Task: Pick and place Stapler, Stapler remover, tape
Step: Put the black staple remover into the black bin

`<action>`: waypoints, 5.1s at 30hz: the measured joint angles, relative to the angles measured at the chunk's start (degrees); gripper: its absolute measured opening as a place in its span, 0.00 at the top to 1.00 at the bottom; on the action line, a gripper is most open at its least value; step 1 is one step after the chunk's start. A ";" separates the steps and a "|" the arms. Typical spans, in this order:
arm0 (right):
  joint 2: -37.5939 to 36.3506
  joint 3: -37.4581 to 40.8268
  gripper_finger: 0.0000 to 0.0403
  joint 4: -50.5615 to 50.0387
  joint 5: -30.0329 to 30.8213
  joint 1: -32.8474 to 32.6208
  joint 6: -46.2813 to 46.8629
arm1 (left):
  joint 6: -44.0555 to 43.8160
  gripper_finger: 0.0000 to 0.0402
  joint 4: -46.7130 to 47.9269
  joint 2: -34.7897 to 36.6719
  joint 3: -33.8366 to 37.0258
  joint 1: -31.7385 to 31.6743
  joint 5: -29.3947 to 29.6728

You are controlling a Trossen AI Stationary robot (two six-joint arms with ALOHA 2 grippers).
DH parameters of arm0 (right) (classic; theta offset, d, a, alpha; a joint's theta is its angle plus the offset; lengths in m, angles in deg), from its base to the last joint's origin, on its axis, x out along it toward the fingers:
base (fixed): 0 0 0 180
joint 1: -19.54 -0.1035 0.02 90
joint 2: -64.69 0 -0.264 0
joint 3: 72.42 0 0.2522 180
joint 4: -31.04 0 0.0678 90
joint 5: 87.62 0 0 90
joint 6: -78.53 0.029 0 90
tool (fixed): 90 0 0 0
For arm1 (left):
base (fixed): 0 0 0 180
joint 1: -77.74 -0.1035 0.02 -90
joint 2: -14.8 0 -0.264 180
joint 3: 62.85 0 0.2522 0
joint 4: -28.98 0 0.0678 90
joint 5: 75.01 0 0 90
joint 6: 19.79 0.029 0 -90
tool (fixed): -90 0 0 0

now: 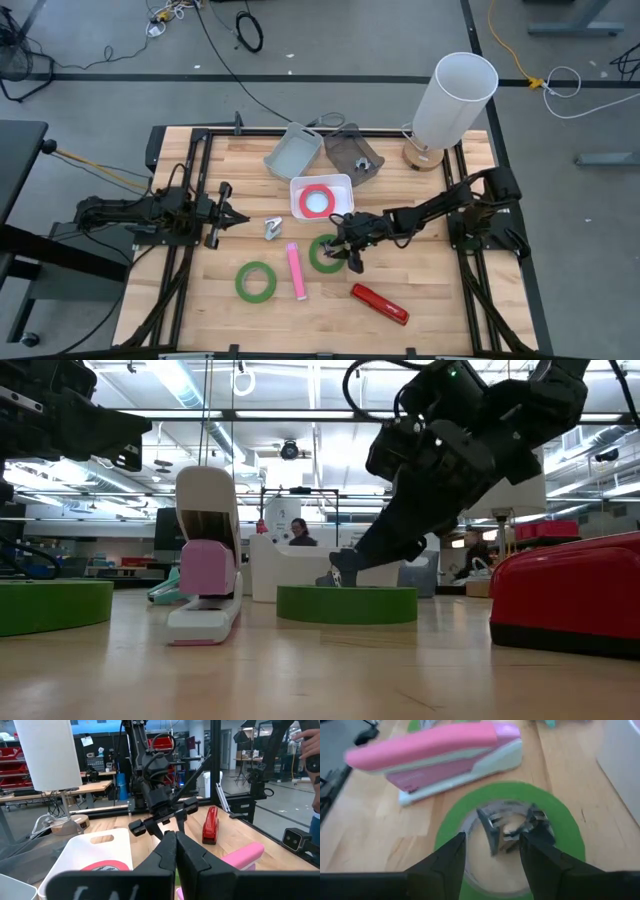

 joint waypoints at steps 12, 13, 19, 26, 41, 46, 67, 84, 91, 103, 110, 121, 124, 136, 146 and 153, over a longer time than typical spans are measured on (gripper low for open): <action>1.35 0.00 0.62 0.34 0.03 0.02 0.13 | 0.00 0.98 -0.03 0.00 0.01 -0.01 0.00; 1.35 0.00 0.64 0.32 0.03 0.02 0.13 | 0.00 0.98 0.00 0.00 0.00 -0.01 0.00; 1.35 0.00 0.73 0.30 -0.12 0.01 0.13 | -0.01 0.98 -0.01 0.00 0.01 0.00 -0.01; 1.35 0.00 0.80 0.25 -0.15 0.02 0.13 | 0.00 0.98 -0.01 0.00 0.01 0.00 -0.01; 1.35 0.00 0.92 0.23 -1.05 0.02 0.09 | 0.00 0.98 0.00 0.00 0.02 -0.01 0.00; 1.31 0.00 0.96 0.01 -1.68 -0.09 -0.12 | 0.00 0.98 -0.02 0.00 0.02 -0.01 0.00; -5.19 0.00 0.99 -0.48 -2.98 0.13 -2.93 | 0.00 0.98 -0.02 0.00 0.01 0.01 -0.02; -22.23 0.00 1.00 -2.47 5.44 7.65 -7.86 | 0.00 0.98 0.00 0.00 0.02 0.01 0.00; -28.97 0.00 1.00 -4.49 9.02 12.48 -11.96 | 0.00 0.98 -0.03 0.00 0.00 0.01 0.00; -32.38 0.00 1.00 -7.76 11.17 22.16 -15.35 | 0.00 0.98 -0.01 0.00 0.00 0.00 -0.01; -31.97 0.00 1.00 -10.23 15.89 26.91 -21.33 | 0.01 0.98 0.00 0.00 0.00 -0.01 0.00; -26.28 0.00 1.00 -12.85 15.96 32.76 -22.45 | 0.00 0.98 0.00 0.00 0.00 0.01 -0.01; -23.81 0.00 1.00 -12.81 15.96 34.05 -22.45 | -0.02 0.98 0.00 0.00 0.02 0.01 -0.01; -15.86 0.00 1.00 -12.08 13.38 35.95 -21.96 | 0.00 0.98 -0.02 0.00 0.00 0.00 0.00; -15.48 0.00 0.98 -10.51 13.42 35.93 -20.88 | 0.00 0.98 0.00 0.00 0.00 -0.01 0.00; -15.48 0.00 0.91 -9.37 13.49 35.93 -20.90 | 0.00 0.98 -0.01 0.00 0.00 -0.01 -0.02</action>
